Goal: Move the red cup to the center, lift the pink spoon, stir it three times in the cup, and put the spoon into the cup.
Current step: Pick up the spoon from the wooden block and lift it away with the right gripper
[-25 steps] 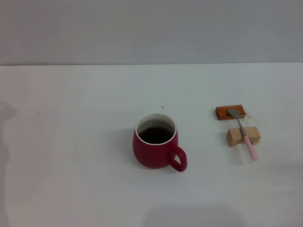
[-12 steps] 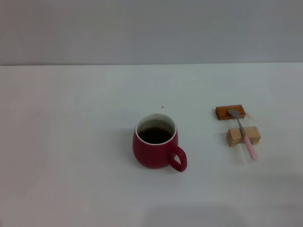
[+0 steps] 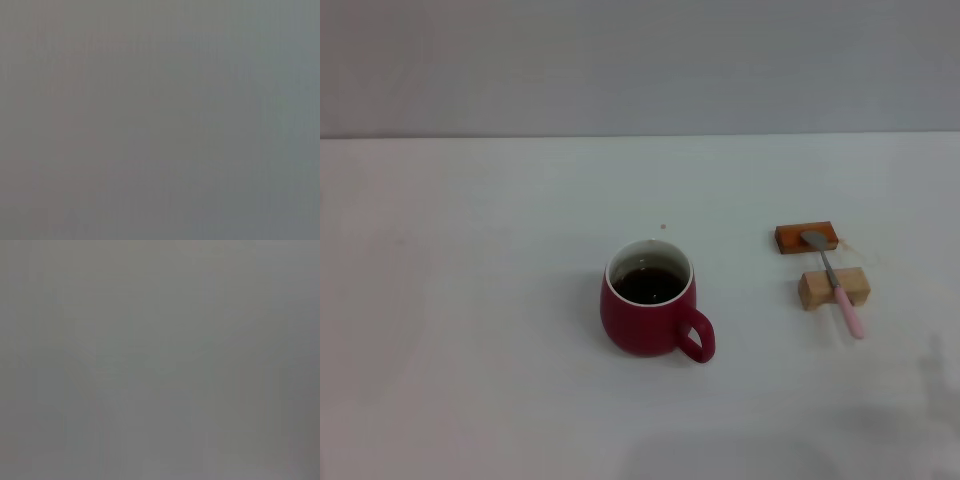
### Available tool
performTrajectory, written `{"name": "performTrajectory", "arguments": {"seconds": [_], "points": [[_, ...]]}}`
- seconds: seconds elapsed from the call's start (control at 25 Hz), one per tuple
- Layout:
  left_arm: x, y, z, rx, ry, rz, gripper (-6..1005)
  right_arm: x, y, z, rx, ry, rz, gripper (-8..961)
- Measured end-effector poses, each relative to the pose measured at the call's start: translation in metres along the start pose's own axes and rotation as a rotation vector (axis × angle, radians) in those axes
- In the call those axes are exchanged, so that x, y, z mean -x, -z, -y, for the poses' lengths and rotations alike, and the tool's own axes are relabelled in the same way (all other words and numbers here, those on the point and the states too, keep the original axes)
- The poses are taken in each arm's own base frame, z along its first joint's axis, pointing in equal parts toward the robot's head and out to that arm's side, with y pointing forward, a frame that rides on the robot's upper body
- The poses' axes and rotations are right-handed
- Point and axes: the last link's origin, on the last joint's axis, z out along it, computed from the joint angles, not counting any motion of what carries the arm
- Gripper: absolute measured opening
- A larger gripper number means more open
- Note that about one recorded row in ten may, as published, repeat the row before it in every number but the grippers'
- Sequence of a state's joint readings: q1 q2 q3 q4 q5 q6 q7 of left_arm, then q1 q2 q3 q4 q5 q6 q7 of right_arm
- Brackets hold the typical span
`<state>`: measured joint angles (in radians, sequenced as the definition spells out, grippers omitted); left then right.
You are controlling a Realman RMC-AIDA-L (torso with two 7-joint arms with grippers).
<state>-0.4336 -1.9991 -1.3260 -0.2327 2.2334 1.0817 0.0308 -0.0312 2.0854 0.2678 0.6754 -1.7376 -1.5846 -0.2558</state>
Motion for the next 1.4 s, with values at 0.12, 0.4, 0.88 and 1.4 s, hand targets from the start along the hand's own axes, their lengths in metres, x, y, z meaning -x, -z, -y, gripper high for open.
{"name": "performTrajectory", "arguments": {"seconds": [0.12, 0.4, 0.88, 1.4], "points": [[0.000, -0.001, 0.000, 0.000, -0.001, -0.001, 817, -0.005, 0.011, -0.009, 0.043, -0.009, -0.047, 732], [-0.001, -0.002, 0.001, 0.000, -0.010, -0.003, 846, -0.019, 0.023, -0.017, 0.091, -0.015, -0.145, 723], [-0.002, 0.000, 0.000, -0.001, -0.014, -0.010, 844, -0.038, 0.022, -0.032, 0.200, -0.014, -0.276, 709], [-0.001, 0.001, -0.003, 0.002, -0.009, -0.009, 843, -0.044, 0.005, -0.035, 0.242, 0.010, -0.298, 694]]}}
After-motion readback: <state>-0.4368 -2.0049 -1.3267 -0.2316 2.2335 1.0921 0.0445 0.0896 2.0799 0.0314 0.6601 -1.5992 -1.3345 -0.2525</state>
